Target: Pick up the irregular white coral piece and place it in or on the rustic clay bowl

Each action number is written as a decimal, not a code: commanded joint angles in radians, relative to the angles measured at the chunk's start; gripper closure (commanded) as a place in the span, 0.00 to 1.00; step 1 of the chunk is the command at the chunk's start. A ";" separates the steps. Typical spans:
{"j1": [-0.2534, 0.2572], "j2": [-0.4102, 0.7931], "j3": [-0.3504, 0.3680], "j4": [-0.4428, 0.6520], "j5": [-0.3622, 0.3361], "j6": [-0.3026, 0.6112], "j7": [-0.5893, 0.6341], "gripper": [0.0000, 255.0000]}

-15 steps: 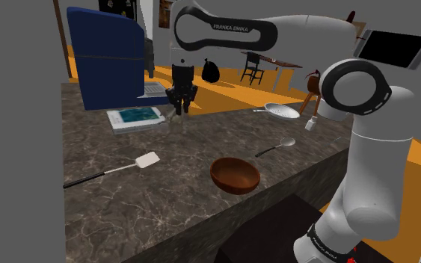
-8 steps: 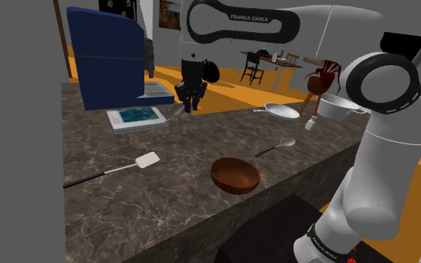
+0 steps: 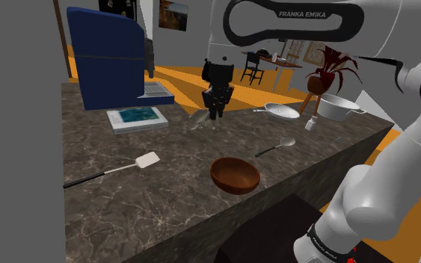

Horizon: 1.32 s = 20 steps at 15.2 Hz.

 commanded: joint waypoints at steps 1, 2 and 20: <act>0.001 -0.080 -0.002 -0.069 0.010 -0.010 -0.003 1.00; 0.002 -0.120 -0.003 -0.104 0.015 -0.015 -0.005 1.00; 0.025 -0.515 -0.014 -0.493 0.055 -0.020 -0.018 1.00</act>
